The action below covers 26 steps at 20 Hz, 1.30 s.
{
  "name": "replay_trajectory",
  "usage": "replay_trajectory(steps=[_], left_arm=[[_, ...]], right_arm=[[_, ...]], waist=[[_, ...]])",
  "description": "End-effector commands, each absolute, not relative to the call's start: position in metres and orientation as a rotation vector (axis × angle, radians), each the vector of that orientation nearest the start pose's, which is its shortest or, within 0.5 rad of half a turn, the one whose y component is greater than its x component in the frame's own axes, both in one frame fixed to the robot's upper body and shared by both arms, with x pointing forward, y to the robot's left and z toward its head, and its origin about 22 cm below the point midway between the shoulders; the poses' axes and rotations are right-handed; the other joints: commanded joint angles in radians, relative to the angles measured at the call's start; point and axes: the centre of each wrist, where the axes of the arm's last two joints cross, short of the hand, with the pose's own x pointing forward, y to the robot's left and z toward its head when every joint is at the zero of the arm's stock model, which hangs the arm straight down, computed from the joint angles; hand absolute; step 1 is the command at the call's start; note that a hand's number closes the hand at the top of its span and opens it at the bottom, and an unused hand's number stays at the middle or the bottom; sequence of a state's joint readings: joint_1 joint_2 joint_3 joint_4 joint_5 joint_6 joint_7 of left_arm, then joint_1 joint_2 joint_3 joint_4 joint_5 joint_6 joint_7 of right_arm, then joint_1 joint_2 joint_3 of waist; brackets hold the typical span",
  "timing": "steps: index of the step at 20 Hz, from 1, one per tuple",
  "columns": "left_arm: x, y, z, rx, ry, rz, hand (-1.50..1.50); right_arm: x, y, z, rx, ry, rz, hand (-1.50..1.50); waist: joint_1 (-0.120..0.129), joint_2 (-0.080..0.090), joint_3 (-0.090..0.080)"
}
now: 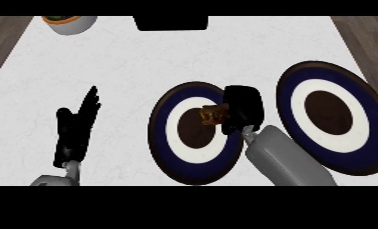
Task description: Pick the sweet potato from the plate and place it in the plate
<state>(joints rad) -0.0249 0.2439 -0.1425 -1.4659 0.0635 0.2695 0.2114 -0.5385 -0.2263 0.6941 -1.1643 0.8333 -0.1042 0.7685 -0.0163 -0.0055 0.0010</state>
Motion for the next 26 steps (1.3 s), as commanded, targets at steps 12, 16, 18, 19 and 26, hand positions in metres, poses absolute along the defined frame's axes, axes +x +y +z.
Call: replay_trajectory(steps=[12, 16, 18, 19, 26], left_arm=[[0.236, 0.272, -0.008, 0.253, -1.277, -0.005, 0.00], [0.246, 0.264, -0.010, 0.265, -1.280, -0.021, 0.00], [0.251, 0.250, -0.012, 0.242, -1.284, -0.038, 0.00], [0.235, 0.249, -0.001, 0.251, -1.282, -0.019, 0.00], [0.247, 0.245, -0.007, 0.244, -1.277, -0.040, 0.00]], right_arm=[[0.245, -0.156, 0.086, -1.470, -1.535, 0.632, 1.50], [0.242, -0.185, 0.110, -1.514, -1.492, 0.524, 1.50], [0.251, -0.197, 0.112, -1.501, -1.447, 0.483, 1.50], [0.249, -0.202, 0.108, -1.538, -1.405, 0.487, 1.50], [0.277, -0.282, 0.108, -1.530, -1.320, 0.452, 1.50]], waist=[[-0.008, -0.005, -0.002], [-0.001, 0.001, -0.002], [0.007, 0.004, -0.001], [0.014, 0.003, -0.001], [0.017, 0.006, -0.001]])
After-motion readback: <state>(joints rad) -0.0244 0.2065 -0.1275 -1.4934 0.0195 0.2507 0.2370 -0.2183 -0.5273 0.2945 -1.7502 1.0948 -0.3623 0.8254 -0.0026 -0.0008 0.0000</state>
